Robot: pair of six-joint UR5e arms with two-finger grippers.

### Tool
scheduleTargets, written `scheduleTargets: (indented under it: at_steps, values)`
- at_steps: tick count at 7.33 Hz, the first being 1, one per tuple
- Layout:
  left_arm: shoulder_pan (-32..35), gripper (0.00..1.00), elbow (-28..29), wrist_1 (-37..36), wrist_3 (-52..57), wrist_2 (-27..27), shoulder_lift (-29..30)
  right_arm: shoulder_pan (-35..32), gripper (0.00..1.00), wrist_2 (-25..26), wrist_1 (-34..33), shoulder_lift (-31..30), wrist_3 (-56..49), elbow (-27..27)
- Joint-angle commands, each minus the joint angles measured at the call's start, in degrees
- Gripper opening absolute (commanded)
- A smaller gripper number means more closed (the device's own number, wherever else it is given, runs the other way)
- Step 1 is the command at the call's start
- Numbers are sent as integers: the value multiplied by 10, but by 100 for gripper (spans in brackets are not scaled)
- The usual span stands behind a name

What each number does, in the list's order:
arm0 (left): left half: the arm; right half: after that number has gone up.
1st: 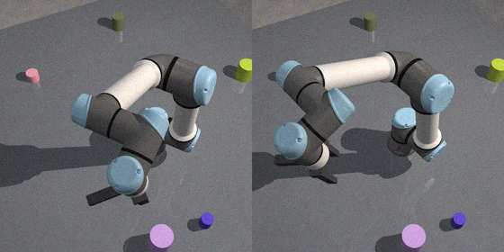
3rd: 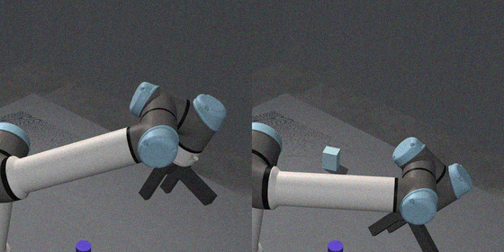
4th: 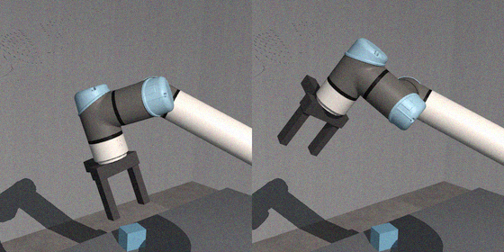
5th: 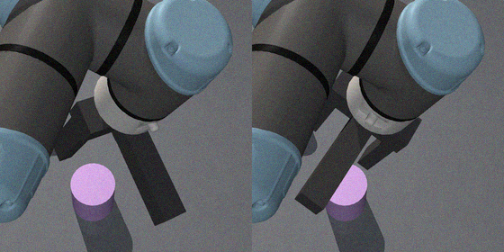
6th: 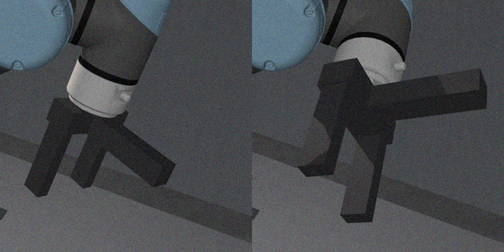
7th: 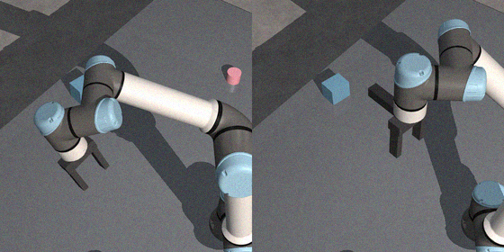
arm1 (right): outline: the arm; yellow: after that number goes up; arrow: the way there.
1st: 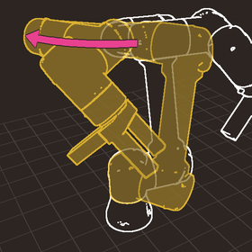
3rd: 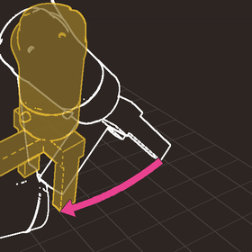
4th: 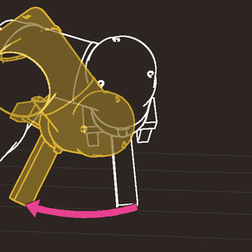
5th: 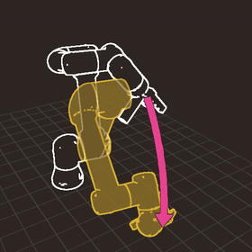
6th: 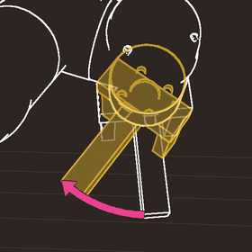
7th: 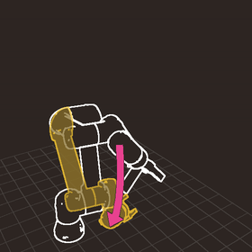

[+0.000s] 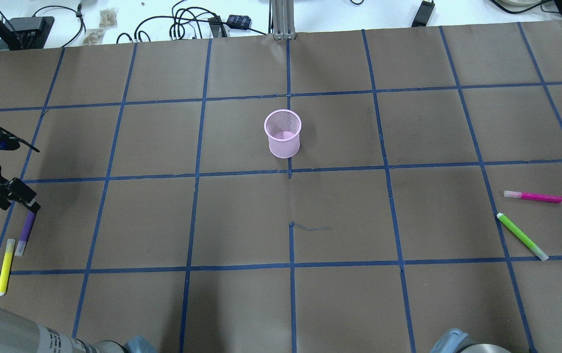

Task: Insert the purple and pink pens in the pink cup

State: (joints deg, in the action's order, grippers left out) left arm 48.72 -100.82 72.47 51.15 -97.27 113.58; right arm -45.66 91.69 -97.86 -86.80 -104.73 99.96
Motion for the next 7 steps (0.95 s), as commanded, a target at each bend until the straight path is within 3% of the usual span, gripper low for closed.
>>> scheduleTargets:
  at_steps: [1, 2, 4, 7]
  values:
    - [-5, 93, 3, -21, 0, -12, 28, 32, 100, -60, -50, 72, -190, 17]
    - [-5, 90, 4, -31, 0, -10, 36, 34, 100, -117, -67, 116, -302, 12]
    - [-5, 83, 3, -47, 0, -11, 47, 36, 100, -125, -80, 175, -411, 10]
    - [-4, 14, -1, -49, -3, -12, 49, 38, 100, -122, -80, 204, -453, 14]
